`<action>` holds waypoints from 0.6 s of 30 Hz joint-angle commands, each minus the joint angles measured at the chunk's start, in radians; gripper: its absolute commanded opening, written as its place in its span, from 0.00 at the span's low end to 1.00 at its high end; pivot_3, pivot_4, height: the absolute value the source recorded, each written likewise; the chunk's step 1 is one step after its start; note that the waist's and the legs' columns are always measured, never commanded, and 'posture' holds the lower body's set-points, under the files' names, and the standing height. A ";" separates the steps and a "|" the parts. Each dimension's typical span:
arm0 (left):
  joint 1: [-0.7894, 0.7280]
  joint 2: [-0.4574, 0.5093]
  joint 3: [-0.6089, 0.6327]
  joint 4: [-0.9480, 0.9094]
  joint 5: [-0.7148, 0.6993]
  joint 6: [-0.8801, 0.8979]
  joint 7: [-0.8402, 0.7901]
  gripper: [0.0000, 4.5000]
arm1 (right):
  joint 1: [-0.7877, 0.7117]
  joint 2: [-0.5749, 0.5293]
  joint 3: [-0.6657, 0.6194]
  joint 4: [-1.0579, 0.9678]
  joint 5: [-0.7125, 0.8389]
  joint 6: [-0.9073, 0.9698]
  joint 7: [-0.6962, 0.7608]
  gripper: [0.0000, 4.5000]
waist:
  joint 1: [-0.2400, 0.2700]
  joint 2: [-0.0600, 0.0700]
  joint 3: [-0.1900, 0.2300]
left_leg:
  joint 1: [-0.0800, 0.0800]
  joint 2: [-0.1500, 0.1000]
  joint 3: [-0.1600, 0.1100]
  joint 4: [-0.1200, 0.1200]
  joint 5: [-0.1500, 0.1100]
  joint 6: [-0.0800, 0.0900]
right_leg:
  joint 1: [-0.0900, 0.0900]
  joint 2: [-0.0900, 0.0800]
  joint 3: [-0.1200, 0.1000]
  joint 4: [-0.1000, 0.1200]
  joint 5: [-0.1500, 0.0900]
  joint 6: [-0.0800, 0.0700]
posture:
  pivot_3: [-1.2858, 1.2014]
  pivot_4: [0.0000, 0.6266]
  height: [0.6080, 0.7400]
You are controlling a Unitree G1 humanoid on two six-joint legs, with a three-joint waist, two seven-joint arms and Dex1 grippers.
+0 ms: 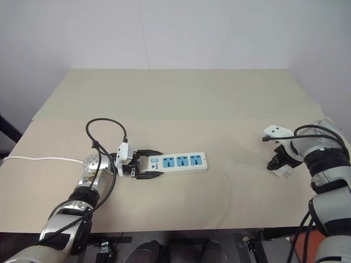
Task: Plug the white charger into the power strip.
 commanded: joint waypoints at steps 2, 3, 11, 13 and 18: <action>0.008 0.010 -0.023 -0.016 -0.006 0.018 -0.040 0.72 | -0.001 -0.094 -0.116 -0.281 0.055 0.076 0.060 0.24 | -0.001 0.002 0.000 | 0.000 0.000 0.000 0.000 0.000 0.000 | 0.000 0.000 0.000 0.000 0.000 0.000 | 0.52 0.24 1.00; 0.005 0.014 -0.024 -0.018 -0.007 0.022 -0.046 0.72 | 0.012 -0.105 -0.146 -0.344 0.082 0.092 0.065 0.24 | -0.001 0.002 0.000 | 0.000 0.000 0.000 -0.001 0.000 0.000 | -0.001 0.000 0.000 0.000 0.000 0.000 | 0.52 0.24 1.00; 0.017 0.036 -0.035 -0.081 -0.029 0.059 -0.085 0.72 | 0.286 0.117 -0.655 -0.783 0.488 -0.026 -0.044 0.24 | 0.000 0.001 -0.001 | 0.000 0.002 0.000 0.000 0.000 -0.001 | 0.001 0.002 -0.001 0.000 0.001 -0.001 | 0.52 0.24 1.00; 0.028 0.037 -0.040 -0.100 -0.033 0.065 -0.089 0.72 | 0.369 0.219 -0.729 -0.843 0.550 -0.124 -0.093 0.24 | 0.003 0.001 -0.001 | 0.001 0.003 -0.001 0.000 0.001 -0.001 | 0.003 0.003 -0.002 0.000 0.001 -0.001 | 0.52 0.24 1.00; 0.061 0.035 -0.052 -0.172 -0.049 0.098 -0.087 0.72 | 0.445 0.396 -0.699 -0.853 0.649 -0.250 -0.119 0.24 | 0.006 0.001 -0.001 | 0.001 0.002 0.000 0.000 0.001 -0.001 | 0.002 0.003 -0.001 0.002 0.001 -0.001 | 0.52 0.24 1.00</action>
